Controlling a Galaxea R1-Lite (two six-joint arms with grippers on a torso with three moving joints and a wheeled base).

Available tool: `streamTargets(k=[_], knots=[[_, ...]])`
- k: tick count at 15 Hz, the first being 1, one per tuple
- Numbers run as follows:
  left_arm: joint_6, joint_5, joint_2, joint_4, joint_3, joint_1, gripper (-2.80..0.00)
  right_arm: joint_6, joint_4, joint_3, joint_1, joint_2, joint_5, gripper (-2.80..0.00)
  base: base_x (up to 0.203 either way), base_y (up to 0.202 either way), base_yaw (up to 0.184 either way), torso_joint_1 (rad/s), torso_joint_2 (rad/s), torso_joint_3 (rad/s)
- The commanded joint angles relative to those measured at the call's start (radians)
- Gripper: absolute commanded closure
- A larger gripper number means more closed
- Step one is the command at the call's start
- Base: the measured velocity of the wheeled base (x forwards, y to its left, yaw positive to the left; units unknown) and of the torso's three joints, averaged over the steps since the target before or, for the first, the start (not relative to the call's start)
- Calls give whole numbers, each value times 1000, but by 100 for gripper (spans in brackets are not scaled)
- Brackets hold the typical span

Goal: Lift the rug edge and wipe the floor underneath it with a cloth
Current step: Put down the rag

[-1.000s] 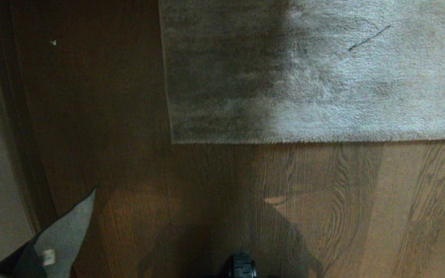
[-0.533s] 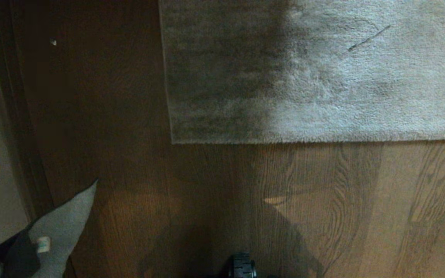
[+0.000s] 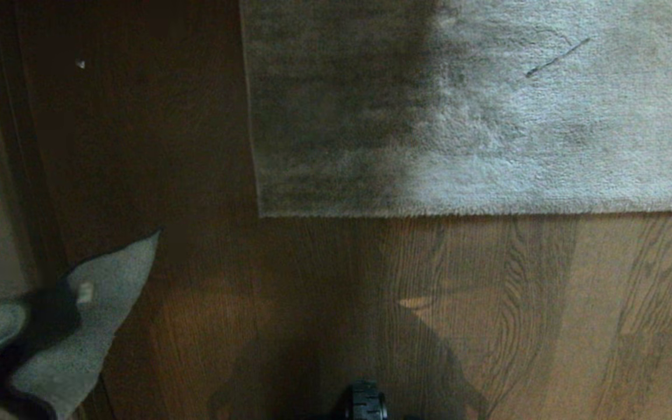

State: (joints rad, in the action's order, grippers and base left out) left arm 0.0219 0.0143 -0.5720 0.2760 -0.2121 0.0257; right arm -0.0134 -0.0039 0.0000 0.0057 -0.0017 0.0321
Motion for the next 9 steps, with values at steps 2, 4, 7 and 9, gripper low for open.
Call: streamTargets(k=[2, 4, 7, 9], knots=[[-1, 1, -347, 239, -3, -4, 0, 0, -1, 0, 0, 2, 0, 0, 0, 0, 0, 0, 0, 0], [5, 1, -525, 429, -8, -7, 0, 0, -1, 0, 0, 2, 0, 0, 0, 0, 0, 0, 0, 0], [30, 3, -755, 679, -37, -9, 0, 0, -1, 0, 0, 2, 0, 0, 0, 0, 0, 0, 0, 0], [63, 3, -880, 819, -70, -11, 0, 0, -1, 0, 0, 2, 0, 0, 0, 0, 0, 0, 0, 0]])
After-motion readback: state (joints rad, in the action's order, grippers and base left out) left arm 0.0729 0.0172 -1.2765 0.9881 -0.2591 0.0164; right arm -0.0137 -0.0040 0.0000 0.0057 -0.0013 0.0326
